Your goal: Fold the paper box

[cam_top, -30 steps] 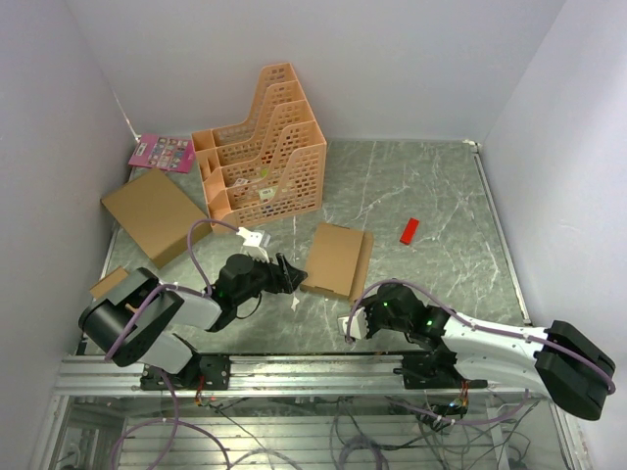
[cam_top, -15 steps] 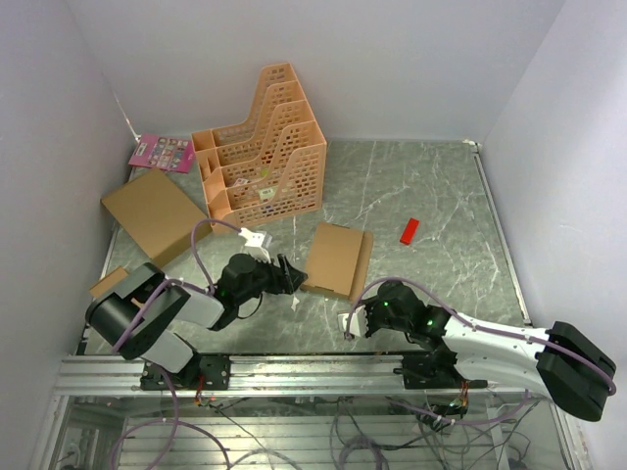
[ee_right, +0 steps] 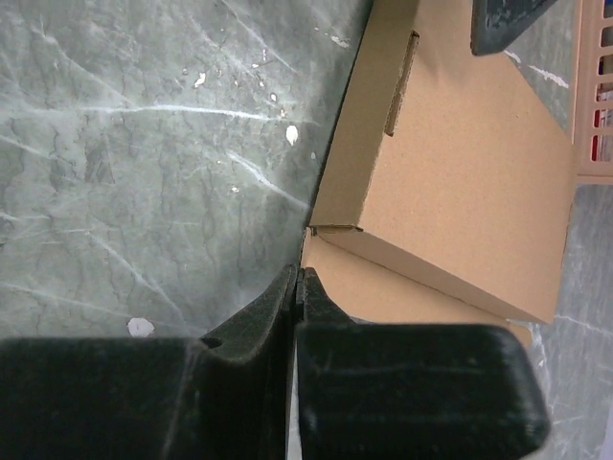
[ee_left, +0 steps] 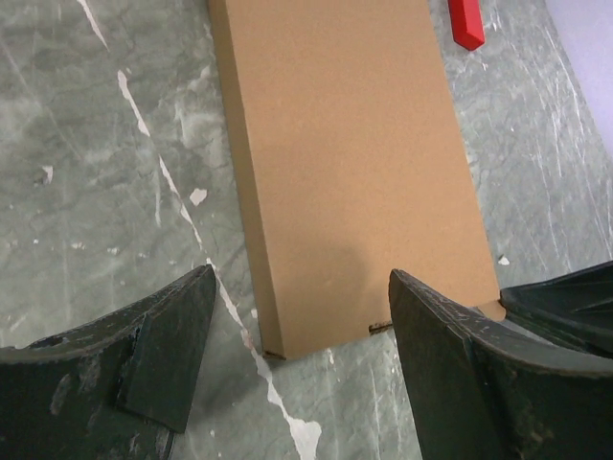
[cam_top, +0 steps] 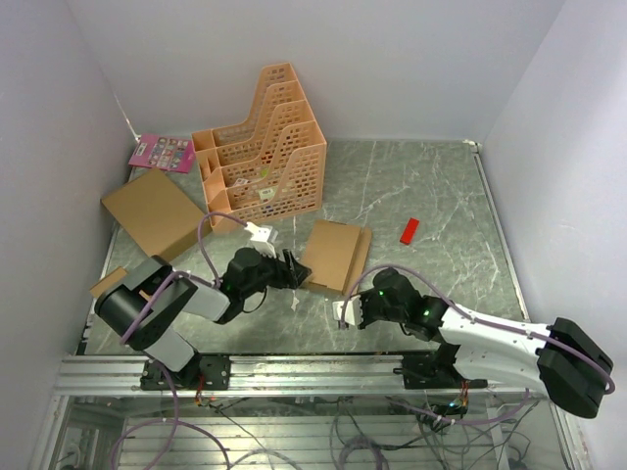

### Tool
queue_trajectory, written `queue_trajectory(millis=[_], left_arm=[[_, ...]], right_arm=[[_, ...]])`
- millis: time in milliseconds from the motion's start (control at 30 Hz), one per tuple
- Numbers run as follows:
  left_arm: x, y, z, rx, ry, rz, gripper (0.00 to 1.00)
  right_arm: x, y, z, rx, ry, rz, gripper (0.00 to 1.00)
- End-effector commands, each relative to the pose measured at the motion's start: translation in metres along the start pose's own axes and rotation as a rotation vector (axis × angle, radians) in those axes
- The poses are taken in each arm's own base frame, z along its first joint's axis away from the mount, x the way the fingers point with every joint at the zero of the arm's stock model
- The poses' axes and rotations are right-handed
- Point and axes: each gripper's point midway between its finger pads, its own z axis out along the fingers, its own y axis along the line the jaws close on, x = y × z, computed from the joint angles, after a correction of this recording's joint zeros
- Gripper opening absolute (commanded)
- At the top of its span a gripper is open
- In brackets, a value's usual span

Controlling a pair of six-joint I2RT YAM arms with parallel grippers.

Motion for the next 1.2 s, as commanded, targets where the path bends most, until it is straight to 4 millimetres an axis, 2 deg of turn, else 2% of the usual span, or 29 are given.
queue_trajectory(millis=[0, 200, 267, 467, 600, 633, 733, 833, 967, 1167], left_arm=[[-0.012, 0.002, 0.012, -0.025, -0.031, 0.059, 0.83], [-0.008, 0.012, 0.018, -0.075, 0.003, 0.083, 0.83], [-0.003, 0.015, 0.020, -0.083, 0.026, 0.092, 0.79], [0.004, 0.016, 0.025, -0.067, 0.043, 0.087, 0.75], [0.004, 0.016, 0.024, -0.068, 0.032, 0.081, 0.76], [0.002, 0.015, 0.023, -0.063, 0.026, 0.082, 0.76], [-0.002, 0.013, 0.021, -0.057, 0.010, 0.085, 0.76], [-0.005, 0.012, 0.021, -0.059, 0.002, 0.088, 0.77], [-0.007, 0.010, 0.019, -0.058, -0.003, 0.090, 0.77], [-0.009, 0.009, 0.018, -0.051, -0.011, 0.093, 0.77]], right_arm=[[-0.005, -0.002, 0.000, -0.020, -0.007, 0.054, 0.00], [0.001, 0.001, 0.001, -0.051, 0.016, 0.097, 0.00], [0.003, 0.000, 0.001, -0.058, 0.024, 0.124, 0.00], [0.009, 0.000, 0.002, -0.103, 0.053, 0.203, 0.00], [0.008, -0.001, -0.002, -0.142, 0.055, 0.177, 0.00], [0.007, 0.001, -0.004, -0.164, 0.052, 0.141, 0.04], [0.007, 0.006, -0.006, -0.186, 0.049, 0.105, 0.25], [0.011, 0.011, -0.002, -0.192, 0.050, 0.075, 0.36], [0.015, 0.018, 0.003, -0.186, 0.052, 0.041, 0.44], [0.017, 0.018, 0.010, -0.151, 0.057, 0.035, 0.45]])
